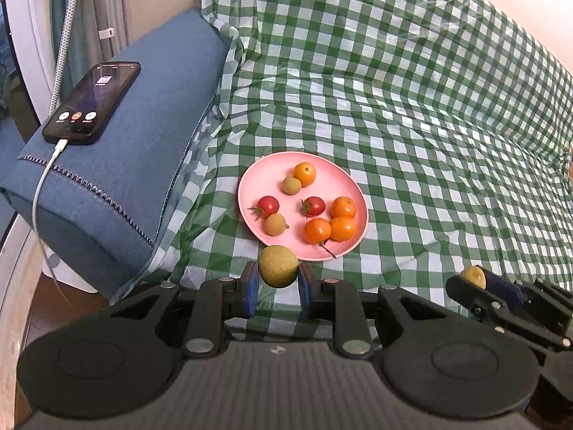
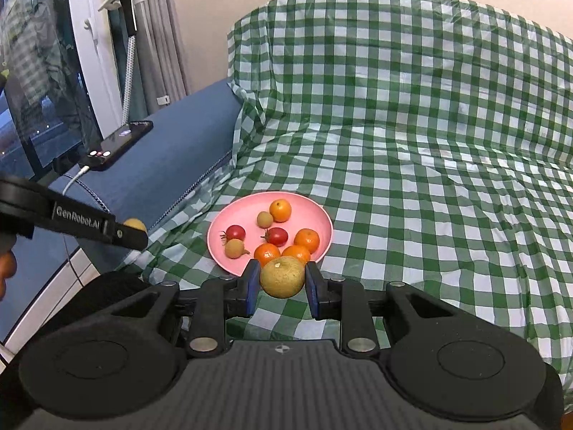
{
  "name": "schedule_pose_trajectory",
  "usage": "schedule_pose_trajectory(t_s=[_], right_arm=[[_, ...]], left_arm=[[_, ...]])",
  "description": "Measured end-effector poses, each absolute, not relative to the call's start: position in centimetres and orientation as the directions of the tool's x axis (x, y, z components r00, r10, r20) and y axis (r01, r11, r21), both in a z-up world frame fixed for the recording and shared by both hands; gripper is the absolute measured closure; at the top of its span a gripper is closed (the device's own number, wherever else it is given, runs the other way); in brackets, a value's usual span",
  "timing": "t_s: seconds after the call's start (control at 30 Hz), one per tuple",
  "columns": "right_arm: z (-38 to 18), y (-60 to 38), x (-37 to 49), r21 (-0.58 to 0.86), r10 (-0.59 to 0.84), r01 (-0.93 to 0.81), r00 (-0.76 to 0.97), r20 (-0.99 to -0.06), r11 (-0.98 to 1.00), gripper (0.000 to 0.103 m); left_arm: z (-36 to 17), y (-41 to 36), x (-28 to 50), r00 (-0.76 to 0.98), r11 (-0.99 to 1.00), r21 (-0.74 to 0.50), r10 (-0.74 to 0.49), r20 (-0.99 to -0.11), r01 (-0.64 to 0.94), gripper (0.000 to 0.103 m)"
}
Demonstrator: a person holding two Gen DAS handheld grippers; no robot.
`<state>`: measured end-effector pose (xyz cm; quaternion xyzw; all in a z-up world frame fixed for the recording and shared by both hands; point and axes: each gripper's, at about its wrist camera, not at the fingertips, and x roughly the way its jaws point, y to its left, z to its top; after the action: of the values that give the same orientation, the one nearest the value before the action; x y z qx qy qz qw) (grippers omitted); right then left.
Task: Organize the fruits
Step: 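Carry both yellow fruits over the pink plate and open both tools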
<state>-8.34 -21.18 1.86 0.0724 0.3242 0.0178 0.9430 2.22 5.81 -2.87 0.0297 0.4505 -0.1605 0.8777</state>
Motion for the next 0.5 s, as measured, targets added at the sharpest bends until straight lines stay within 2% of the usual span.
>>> schedule_pose_trajectory(t_s=[0.5], right_arm=[[-0.6, -22.3, -0.1, 0.191, 0.108, 0.018, 0.774, -0.624, 0.981, 0.075]], left_arm=[[-4.1, 1.9, 10.2, 0.527, 0.949, -0.05, -0.215, -0.822, 0.31, 0.077]])
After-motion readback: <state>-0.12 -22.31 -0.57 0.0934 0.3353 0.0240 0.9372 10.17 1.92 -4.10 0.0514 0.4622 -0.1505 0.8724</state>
